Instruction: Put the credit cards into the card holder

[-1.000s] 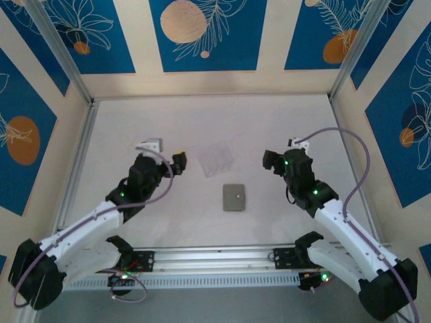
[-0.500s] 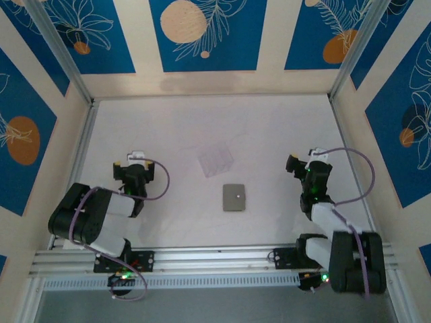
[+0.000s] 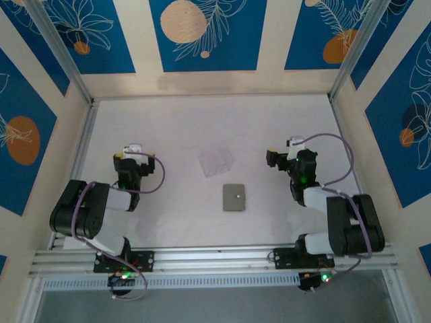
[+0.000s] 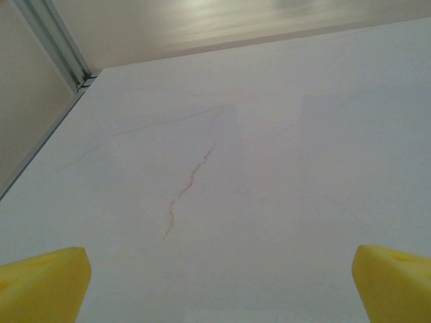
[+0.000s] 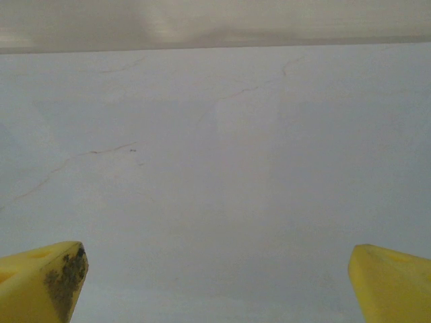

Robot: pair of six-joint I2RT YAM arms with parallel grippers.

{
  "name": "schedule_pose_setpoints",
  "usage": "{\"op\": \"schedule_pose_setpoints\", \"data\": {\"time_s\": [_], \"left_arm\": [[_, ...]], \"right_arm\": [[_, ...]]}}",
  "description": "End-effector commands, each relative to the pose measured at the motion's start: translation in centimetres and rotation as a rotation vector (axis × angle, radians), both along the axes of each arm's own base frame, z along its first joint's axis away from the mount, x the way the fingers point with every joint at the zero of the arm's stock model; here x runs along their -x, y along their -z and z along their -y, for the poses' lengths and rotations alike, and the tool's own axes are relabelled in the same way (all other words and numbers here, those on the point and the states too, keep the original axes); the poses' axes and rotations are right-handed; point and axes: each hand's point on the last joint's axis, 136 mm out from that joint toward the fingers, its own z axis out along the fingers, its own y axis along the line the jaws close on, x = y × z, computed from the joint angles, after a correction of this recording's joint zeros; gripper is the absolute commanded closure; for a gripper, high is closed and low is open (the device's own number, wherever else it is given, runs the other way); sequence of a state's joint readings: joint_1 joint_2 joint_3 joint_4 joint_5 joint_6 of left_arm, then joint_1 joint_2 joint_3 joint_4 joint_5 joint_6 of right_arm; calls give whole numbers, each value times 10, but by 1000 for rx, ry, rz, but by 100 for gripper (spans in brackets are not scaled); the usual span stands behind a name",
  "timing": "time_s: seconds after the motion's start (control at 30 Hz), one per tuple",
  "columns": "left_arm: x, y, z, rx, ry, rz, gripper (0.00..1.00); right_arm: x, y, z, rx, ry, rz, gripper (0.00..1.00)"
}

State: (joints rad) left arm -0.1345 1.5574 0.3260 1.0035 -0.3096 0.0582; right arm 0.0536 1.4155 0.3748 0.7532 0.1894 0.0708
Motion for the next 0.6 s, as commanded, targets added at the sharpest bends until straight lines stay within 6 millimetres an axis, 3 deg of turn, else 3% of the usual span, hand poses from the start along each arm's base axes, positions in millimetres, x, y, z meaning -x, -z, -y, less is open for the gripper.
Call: {"op": "schedule_pose_setpoints", "data": {"time_s": [0.0,0.13,0.23,0.47,0.57], "left_arm": [[-4,-5,4,22,19,23,0],[-6,-4,4,18,23,12,0],[-6,-4,21,13,120,9,0],[-13,4,17,82,158,-50,0],[-10,2,28,77,218,-40,0]], "right_arm": [[-13,8,3,-29,-1,8,1],[-15,10,7,-53,6,-12,1],[-15,11,7,-45,10,-10,1],[-15,11,7,-47,7,-10,1],[-14,10,7,-48,8,-7,1]]}}
